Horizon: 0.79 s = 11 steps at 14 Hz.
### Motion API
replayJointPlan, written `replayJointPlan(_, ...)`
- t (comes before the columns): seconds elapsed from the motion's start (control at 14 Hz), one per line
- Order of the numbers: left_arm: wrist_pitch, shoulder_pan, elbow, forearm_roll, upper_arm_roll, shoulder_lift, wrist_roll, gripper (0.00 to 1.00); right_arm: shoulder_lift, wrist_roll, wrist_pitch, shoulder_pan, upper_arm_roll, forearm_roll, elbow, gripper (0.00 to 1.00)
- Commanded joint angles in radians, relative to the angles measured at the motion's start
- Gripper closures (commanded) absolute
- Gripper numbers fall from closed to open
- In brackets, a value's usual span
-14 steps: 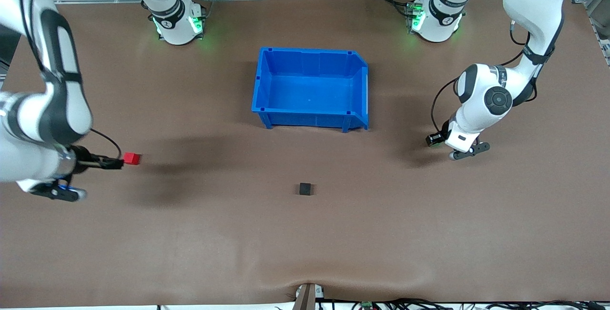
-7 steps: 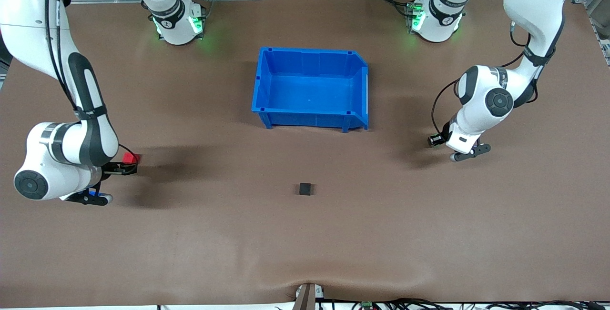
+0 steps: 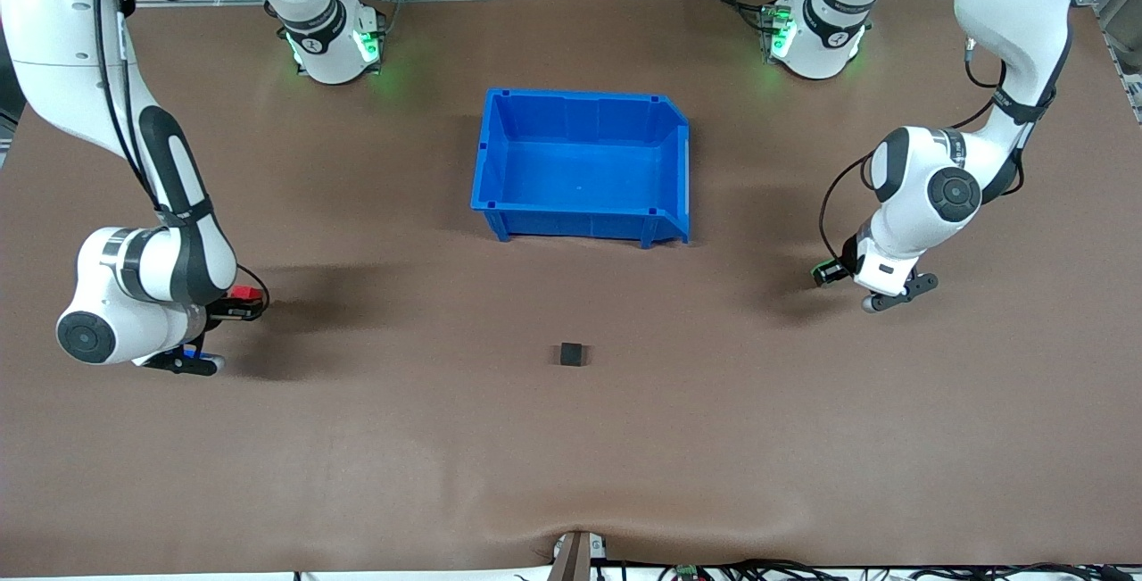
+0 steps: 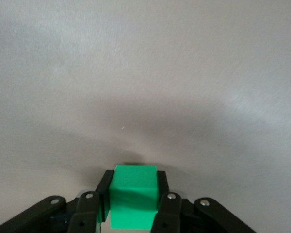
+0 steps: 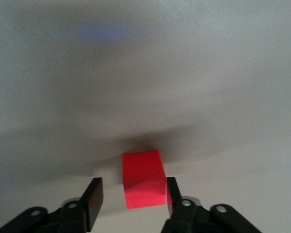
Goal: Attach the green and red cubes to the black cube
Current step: 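Grasp the red cube with the right gripper while the left gripper lifts green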
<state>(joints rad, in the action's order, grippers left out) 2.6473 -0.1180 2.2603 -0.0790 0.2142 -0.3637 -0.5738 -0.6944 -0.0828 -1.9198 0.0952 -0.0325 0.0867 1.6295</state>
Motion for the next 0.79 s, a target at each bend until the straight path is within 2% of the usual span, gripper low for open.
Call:
replayJointPlan(0.0,-0.085,0.015,-0.083,-0.033,0.011,-0.014,-0.139,1.00,-0.004,0.015,-0.011,0.023,0.017,0.024,0.007,0.43)
replayJointPlan(0.21,-0.161,0.052,-0.169,-0.033,0.013,-0.030,-0.269,1.00,-0.008,0.017,-0.022,0.029,0.017,0.027,0.007,0.44)
replayJointPlan(0.29,-0.161,0.075,-0.191,-0.031,0.013,-0.040,-0.335,1.00,-0.011,0.015,-0.022,0.029,0.017,0.027,0.007,0.49)
replayJointPlan(0.36,-0.162,0.104,-0.224,-0.031,0.013,-0.062,-0.421,1.00,-0.013,0.015,-0.022,0.029,0.017,0.027,0.007,0.60)
replayJointPlan(0.43,-0.167,0.132,-0.266,-0.030,0.013,-0.092,-0.517,1.00,-0.011,0.011,-0.022,0.029,0.017,0.024,0.004,0.79)
replayJointPlan(0.5,-0.182,0.155,-0.316,-0.031,0.011,-0.125,-0.602,1.00,-0.011,0.005,-0.015,0.029,0.017,0.016,0.000,0.93)
replayJointPlan(0.57,-0.203,0.176,-0.368,-0.031,0.011,-0.157,-0.667,1.00,-0.007,-0.005,-0.008,0.023,0.019,0.008,-0.003,1.00)
replayJointPlan(0.71,-0.228,0.208,-0.456,-0.031,0.011,-0.210,-0.772,1.00,-0.002,-0.069,0.036,0.006,0.022,-0.065,-0.039,1.00)
